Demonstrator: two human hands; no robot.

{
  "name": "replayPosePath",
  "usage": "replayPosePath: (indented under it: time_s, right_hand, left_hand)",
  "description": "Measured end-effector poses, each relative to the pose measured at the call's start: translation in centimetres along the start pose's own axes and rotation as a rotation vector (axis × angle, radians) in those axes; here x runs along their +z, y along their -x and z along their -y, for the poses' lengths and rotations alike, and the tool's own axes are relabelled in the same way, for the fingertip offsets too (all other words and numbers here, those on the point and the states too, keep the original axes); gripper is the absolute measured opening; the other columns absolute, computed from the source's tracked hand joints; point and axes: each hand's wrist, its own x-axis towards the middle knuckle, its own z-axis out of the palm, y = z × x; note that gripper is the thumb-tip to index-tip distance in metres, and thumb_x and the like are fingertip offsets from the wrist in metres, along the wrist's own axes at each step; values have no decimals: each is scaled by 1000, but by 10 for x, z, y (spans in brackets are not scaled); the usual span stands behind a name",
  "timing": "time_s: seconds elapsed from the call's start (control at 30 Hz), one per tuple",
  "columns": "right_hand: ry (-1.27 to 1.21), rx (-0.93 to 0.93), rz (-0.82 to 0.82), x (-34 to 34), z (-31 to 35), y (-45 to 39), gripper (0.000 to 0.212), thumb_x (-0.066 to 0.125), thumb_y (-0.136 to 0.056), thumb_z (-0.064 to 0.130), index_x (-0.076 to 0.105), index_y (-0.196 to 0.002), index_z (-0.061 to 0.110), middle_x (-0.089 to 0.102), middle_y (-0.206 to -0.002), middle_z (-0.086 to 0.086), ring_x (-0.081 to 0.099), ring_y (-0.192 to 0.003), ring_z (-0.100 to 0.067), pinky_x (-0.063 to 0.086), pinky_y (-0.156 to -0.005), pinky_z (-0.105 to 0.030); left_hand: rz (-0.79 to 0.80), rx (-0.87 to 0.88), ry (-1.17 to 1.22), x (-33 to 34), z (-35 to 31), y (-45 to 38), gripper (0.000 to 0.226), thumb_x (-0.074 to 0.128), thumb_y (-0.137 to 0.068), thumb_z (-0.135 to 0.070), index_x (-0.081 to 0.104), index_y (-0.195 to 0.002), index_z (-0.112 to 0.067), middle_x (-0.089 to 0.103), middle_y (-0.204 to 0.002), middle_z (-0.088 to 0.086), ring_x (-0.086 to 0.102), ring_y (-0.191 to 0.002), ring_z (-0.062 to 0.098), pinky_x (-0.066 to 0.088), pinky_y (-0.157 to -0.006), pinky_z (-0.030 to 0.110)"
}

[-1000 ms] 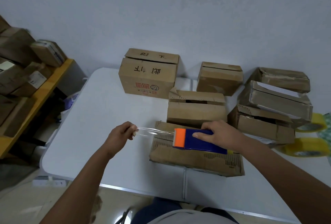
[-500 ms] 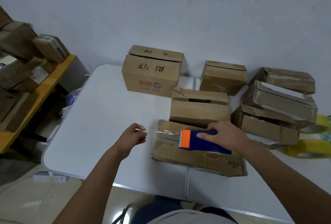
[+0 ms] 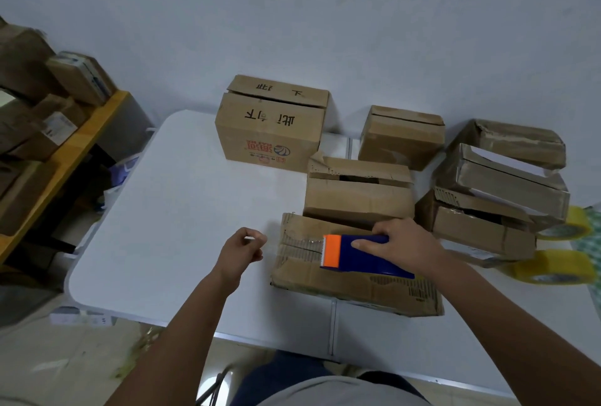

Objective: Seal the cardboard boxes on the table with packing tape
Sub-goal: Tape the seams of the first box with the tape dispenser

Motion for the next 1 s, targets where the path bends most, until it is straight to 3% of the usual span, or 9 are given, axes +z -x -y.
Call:
replayPosePath:
  time_s: [0.17,0.3,0.4,0.57,0.67,0.73,0.83,0.93,1.0]
  right_hand:
    - [10,7,5,3,0,-1,48,51,-85,68,61,-101,24,66,-93,8,63,-85,-8,55,-79,-29]
    - [9,9,-23,6,-3,-1,48,49,-84,70,60,-98,25,66,-90,9,63,-81,-6,56,-75,-28]
    - [11,15,-52,9,-3,-2,49,48,-83,73,60,-94,26,65,-86,11,62,-78,-5,53,-70,-24]
    - [21,27,-63,12,-4,-1,51,48,-82,75,60,-95,27,65,-87,10,62,-78,-6,56,-72,-30]
    - [24,34,-67,12,-3,-1,52,47,-82,75,60,-94,26,65,-87,9,62,-78,-8,56,-72,-31]
    - [20,28,-66,11,-2,-2,52,47,-82,75,60,-95,26,65,-88,8,62,-79,-9,55,-73,-31]
    - [2,19,-71,11,-3,-3,53,48,-82,75,61,-95,26,66,-88,8,63,-80,-9,56,-74,-32]
    - [5,12,-73,11,-5,-2,51,48,-82,75,60,-95,27,66,-88,8,63,-80,-8,56,-74,-32]
    - [0,11,-81,11,-6,-1,52,48,-82,75,61,-94,26,66,-87,8,63,-78,-8,56,-72,-31]
  left_hand:
    - [42,18,14,12,18,0,21,60,-99,-21,57,-104,-1,54,-78,7,52,-74,19,53,-75,26]
    - [124,-13,47,25,27,-5,21,54,-102,-22,56,-107,-2,66,-101,22,64,-90,33,54,-78,33]
    - [121,-40,10,29,30,-4,22,50,-104,-28,57,-111,-8,67,-110,17,67,-101,33,55,-78,32]
    - [157,-110,-67,36,33,3,25,40,-106,-40,47,-123,-24,67,-111,7,65,-96,21,49,-66,25]
    - [141,-255,14,39,23,-5,23,44,-104,-31,39,-126,-31,66,-99,11,59,-79,21,43,-56,28]
    - [109,-274,-36,35,16,-13,25,47,-101,-18,44,-125,-24,65,-93,13,58,-76,22,50,-58,32]
    - [-57,-200,-253,33,17,-15,19,53,-97,-11,58,-115,-8,67,-101,11,64,-84,24,58,-81,43]
    - [-214,-78,-271,46,12,4,7,56,-98,-18,60,-103,-15,66,-99,-1,64,-95,21,55,-81,37]
    - [-248,-13,-238,49,6,17,13,51,-100,-18,63,-101,-19,66,-97,-7,64,-98,19,53,-82,34]
